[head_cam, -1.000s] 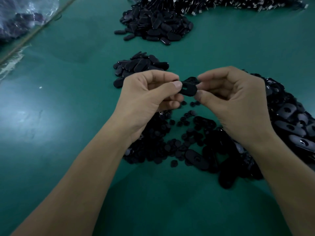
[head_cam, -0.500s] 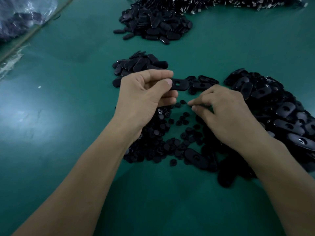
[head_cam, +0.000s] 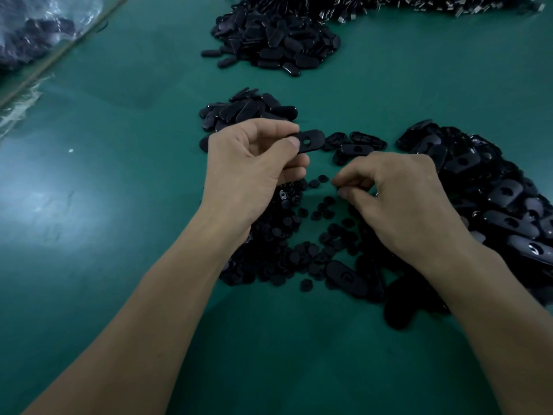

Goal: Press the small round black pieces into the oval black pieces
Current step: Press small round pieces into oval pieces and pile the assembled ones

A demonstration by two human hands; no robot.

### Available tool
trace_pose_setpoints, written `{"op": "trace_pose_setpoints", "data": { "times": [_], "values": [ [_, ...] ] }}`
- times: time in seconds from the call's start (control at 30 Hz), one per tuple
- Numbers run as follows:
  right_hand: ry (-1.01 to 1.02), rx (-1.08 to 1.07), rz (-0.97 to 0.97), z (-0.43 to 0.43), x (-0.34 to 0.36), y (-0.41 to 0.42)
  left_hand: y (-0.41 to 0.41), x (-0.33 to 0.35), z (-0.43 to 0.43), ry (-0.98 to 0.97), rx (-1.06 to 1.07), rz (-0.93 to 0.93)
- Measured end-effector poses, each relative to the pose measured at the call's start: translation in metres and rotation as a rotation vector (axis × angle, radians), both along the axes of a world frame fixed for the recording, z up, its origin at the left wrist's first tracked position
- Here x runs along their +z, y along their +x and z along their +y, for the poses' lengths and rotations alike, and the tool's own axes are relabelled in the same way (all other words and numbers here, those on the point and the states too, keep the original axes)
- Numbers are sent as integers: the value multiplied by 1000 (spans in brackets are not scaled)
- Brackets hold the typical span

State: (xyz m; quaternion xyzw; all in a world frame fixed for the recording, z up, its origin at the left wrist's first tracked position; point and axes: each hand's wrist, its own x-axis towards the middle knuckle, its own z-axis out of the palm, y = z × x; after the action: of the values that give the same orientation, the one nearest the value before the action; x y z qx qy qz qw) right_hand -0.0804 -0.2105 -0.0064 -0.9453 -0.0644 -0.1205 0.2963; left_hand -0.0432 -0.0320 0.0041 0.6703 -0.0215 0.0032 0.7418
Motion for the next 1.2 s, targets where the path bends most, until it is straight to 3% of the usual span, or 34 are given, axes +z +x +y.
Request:
{"op": "trace_pose_setpoints", "data": {
  "times": [0.53,0.8,0.97,1.07,1.2],
  "values": [
    [16,-132,-6,3,-3,1,-3,0,-3,7,-12,2],
    [-24,-72,-57,1,0,3,-3,1,-3,5,-14,1],
    [185,-31,-178,3,0,1,-3,0,-3,18,-16,-20],
    [399,1,-189,6,4,1,-4,-2,-4,59,-30,-51],
    [525,37,-157,9,8,0,-7,-3,-7,110,-65,-105]
  ]
}}
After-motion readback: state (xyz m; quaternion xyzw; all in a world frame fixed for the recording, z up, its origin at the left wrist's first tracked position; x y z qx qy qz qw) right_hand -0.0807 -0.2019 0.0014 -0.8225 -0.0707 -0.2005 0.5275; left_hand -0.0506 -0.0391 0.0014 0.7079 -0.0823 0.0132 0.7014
